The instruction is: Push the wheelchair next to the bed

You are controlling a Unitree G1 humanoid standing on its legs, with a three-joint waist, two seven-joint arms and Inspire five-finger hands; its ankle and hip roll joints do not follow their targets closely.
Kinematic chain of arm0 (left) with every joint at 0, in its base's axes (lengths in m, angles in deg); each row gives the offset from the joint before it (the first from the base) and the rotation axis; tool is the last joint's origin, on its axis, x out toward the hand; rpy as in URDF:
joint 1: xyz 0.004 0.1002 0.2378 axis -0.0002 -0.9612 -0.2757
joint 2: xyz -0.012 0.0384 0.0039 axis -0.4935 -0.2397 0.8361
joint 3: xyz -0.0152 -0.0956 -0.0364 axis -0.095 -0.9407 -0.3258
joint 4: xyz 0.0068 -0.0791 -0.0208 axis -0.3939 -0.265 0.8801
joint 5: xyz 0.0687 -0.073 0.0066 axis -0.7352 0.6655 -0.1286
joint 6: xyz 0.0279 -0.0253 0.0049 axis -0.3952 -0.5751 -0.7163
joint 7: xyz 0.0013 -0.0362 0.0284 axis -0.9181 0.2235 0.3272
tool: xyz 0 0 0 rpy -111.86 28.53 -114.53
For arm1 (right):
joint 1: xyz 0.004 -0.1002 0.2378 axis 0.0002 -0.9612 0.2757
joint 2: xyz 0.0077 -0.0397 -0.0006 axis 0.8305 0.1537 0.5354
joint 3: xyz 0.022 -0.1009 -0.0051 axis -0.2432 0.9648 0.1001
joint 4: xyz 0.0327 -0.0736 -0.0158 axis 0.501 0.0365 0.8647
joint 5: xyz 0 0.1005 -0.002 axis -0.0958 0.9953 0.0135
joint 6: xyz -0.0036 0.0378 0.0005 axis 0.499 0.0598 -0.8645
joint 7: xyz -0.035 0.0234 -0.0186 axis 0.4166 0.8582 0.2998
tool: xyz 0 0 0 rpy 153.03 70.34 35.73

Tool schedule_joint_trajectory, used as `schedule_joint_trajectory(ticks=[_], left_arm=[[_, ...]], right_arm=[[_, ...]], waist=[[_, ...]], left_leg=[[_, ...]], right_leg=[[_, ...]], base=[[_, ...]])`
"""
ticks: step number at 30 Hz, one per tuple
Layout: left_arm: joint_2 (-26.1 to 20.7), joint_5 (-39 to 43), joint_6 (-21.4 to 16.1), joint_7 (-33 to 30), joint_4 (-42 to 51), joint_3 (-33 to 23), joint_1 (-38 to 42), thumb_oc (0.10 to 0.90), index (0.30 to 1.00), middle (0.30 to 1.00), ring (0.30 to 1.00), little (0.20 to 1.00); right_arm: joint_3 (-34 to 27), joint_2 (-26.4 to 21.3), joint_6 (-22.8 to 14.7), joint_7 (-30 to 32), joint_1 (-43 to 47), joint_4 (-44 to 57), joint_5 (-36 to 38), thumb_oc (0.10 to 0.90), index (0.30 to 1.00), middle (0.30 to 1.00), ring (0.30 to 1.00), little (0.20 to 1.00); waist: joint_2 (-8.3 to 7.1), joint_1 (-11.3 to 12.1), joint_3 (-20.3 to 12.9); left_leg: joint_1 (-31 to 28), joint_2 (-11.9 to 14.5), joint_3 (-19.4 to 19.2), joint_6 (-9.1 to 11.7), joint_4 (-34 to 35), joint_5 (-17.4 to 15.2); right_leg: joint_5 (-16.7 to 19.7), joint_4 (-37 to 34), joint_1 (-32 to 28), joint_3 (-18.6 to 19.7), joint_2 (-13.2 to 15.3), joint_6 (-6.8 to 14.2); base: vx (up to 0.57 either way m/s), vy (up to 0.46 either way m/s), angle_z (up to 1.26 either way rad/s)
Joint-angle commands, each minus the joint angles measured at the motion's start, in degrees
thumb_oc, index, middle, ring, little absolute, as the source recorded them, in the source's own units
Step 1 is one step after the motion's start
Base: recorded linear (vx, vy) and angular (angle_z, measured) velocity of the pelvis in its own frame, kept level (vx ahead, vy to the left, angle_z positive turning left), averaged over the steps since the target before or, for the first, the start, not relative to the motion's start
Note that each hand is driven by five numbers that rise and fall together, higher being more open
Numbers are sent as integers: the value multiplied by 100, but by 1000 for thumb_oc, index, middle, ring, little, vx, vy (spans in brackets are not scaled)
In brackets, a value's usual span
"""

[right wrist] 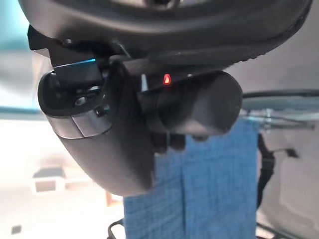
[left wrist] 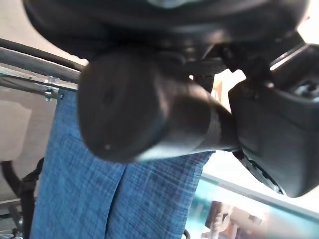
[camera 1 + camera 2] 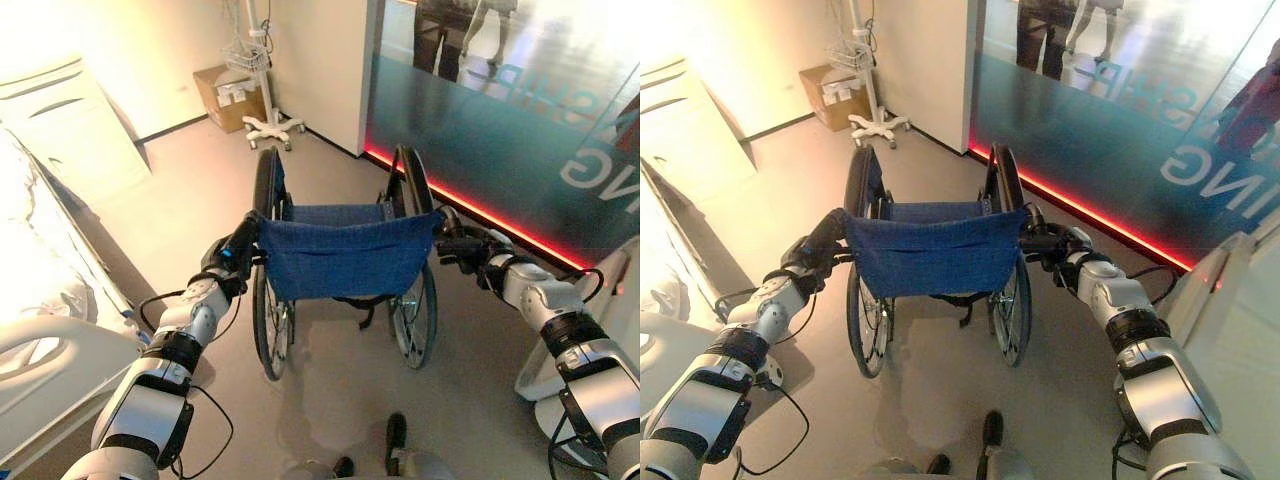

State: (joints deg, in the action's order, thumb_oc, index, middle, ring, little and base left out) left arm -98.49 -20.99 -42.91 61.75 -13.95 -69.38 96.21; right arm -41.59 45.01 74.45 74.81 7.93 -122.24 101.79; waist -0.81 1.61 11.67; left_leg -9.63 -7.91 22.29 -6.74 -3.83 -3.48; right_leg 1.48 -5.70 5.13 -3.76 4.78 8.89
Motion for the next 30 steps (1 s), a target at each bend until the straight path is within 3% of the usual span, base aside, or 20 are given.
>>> schedule_joint_trajectory(ticks=[1,3,4,7,9,10,12,14,15,19,20,22,25,27,30], left_arm=[[143,40,-224,96,787,155,246,400,300,300,300,300],[138,42,-161,106,776,128,287,400,300,300,300,300],[170,209,-164,101,673,175,395,400,300,300,300,300],[150,356,-126,-65,624,180,477,400,300,300,300,300],[228,305,-134,-263,586,167,547,400,300,300,300,300],[230,305,-134,-265,587,167,547,400,300,300,300,300],[252,305,-145,-270,650,116,525,400,300,300,300,300],[257,314,-182,-249,617,93,569,400,300,300,300,300],[254,307,-188,-251,606,94,576,400,300,300,300,300],[211,343,-238,-105,359,81,692,400,300,300,300,300],[247,377,-274,-65,216,97,769,400,300,300,300,300],[327,374,-319,-111,133,128,814,400,300,300,300,300],[359,374,-325,-178,194,160,756,400,300,300,300,300],[240,486,-231,-217,326,158,704,400,300,300,300,300],[169,499,-124,-256,445,93,627,400,300,300,300,300]], right_arm=[[281,571,-163,-466,1199,330,390,400,300,300,300,300],[275,558,-94,-529,1241,287,340,400,300,300,300,300],[342,541,-138,-528,1273,180,363,400,300,300,300,300],[408,582,-113,-496,1246,273,397,400,300,300,300,300],[518,617,-101,-325,1176,504,416,400,300,300,300,300],[519,615,-100,-320,1172,510,419,400,300,300,300,300],[548,567,-196,-126,1066,689,454,400,300,300,300,300],[525,542,-296,-20,978,770,422,400,300,300,300,300],[522,540,-299,-26,961,787,411,400,300,300,300,300],[558,597,-267,-32,1065,670,297,400,300,300,300,300],[596,664,-249,23,1189,523,289,400,300,300,300,300],[635,730,-243,101,1260,440,299,400,300,300,300,300],[669,709,-270,144,1166,476,314,400,300,300,300,300],[669,567,-216,1,1069,516,337,400,300,300,300,300],[658,514,-203,-152,982,523,295,400,300,300,300,300]], waist=[[-267,263,-194],[-284,230,-266],[-278,179,-385],[-203,110,-457],[-183,69,-472],[-182,56,-476],[-267,49,-410],[-311,17,-330],[-310,11,-320],[-212,41,-271],[-133,77,-298],[-55,169,-321],[-19,254,-354],[28,368,-396],[-5,442,-429]], left_leg=[[132,43,-999,338,-529,-669],[54,86,-885,353,-547,-734],[12,198,-837,464,-639,-750],[-139,555,-928,726,-726,-414],[148,918,-1171,1037,-1339,705],[161,918,-1156,1040,-1350,704],[708,890,-1486,1117,-2206,1067],[1216,851,-1938,1125,-2806,1040],[1268,851,-1976,1121,-2846,1014],[1243,806,-2555,1082,-2023,736],[1227,772,-2823,1097,-1343,736],[1321,679,-2994,1153,-458,903],[1537,711,-3190,1222,80,1233],[1775,814,-3358,1299,541,1665],[1810,814,-3470,1234,441,1570]], right_leg=[[1304,302,421,409,511,54],[1164,436,310,520,467,39],[1051,682,179,596,438,22],[825,1002,123,350,410,-108],[674,899,-150,-10,387,-312],[677,891,-153,-25,389,-314],[560,771,-426,-284,376,-504],[431,762,-626,-501,328,-669],[415,759,-653,-525,319,-678],[194,668,-967,-721,170,-686],[110,627,-1077,-800,52,-696],[2,523,-1298,-867,-87,-682],[-88,412,-1507,-947,-210,-708],[-236,370,-1745,-980,-352,-766],[-411,452,-1860,-1055,-327,-782]], base=[[389,-382,130],[367,-404,112],[373,-428,107],[245,-300,87],[232,-349,66],[182,-319,62],[121,-265,44],[131,-261,25],[182,-199,32],[217,-78,37],[269,-4,24],[307,8,20],[252,9,4],[332,61,-9],[315,120,-32]])
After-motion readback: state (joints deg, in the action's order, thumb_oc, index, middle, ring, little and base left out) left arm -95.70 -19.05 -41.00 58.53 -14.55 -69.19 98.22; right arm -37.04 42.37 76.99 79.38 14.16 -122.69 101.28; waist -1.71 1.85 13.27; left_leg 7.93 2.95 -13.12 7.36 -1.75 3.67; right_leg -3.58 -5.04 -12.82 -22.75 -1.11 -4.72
